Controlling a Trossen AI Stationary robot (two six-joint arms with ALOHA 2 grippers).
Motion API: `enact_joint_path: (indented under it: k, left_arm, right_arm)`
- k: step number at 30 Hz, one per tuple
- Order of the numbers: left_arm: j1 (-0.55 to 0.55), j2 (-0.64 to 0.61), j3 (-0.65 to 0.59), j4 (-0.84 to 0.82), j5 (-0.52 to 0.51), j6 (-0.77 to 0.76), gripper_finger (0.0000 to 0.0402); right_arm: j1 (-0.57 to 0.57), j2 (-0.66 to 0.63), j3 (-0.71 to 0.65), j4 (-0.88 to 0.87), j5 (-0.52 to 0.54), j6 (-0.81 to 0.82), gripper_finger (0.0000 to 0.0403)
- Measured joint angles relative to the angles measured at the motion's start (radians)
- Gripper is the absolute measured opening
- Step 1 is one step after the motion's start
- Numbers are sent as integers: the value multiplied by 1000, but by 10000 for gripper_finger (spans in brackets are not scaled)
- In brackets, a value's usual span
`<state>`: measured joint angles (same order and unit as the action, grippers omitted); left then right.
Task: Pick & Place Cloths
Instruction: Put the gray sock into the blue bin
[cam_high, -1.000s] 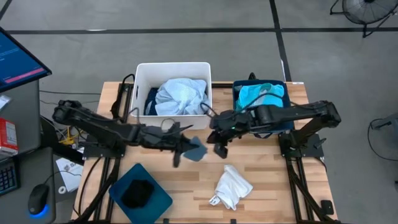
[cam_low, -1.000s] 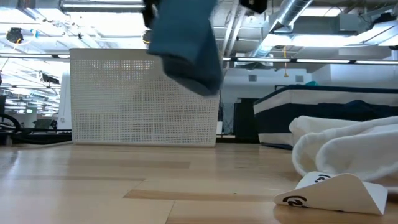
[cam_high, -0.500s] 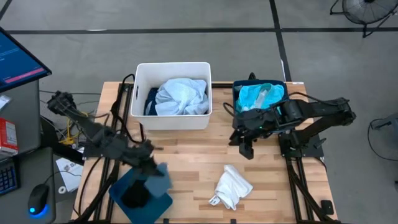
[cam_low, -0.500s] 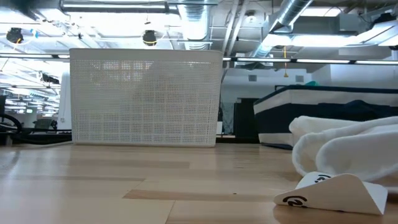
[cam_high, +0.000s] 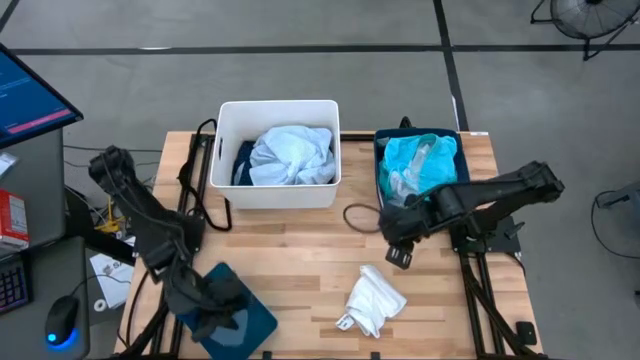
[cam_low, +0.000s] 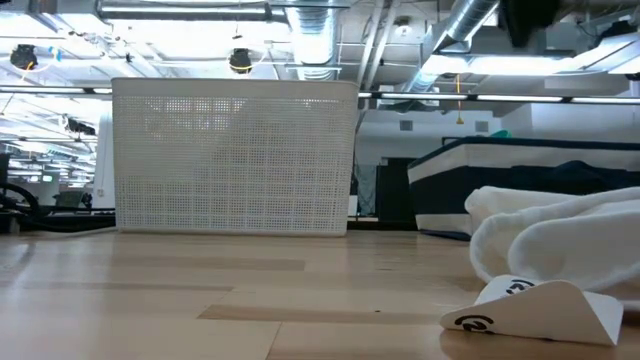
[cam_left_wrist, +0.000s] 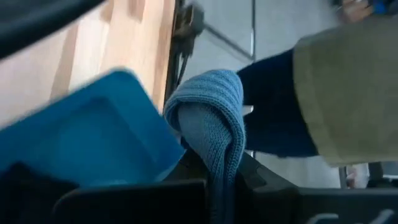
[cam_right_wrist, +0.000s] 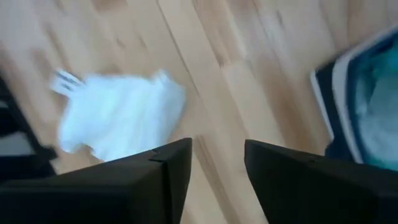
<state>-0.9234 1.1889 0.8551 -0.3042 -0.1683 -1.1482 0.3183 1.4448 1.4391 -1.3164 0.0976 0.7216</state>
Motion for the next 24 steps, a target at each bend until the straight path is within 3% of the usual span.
enact_joint_path:
  k: [15,19,24]
  left_arm:
    - [-18,146,0,-108,70,-91,7]
    - [-18,148,0,-124,70,-91,38]
    - [-18,140,0,-126,71,-89,105]
  right_arm:
    - [69,118,-196,58,-48,77,233]
    - [93,116,-274,136,-71,92,242]
    - [145,104,-353,286,-71,92,241]
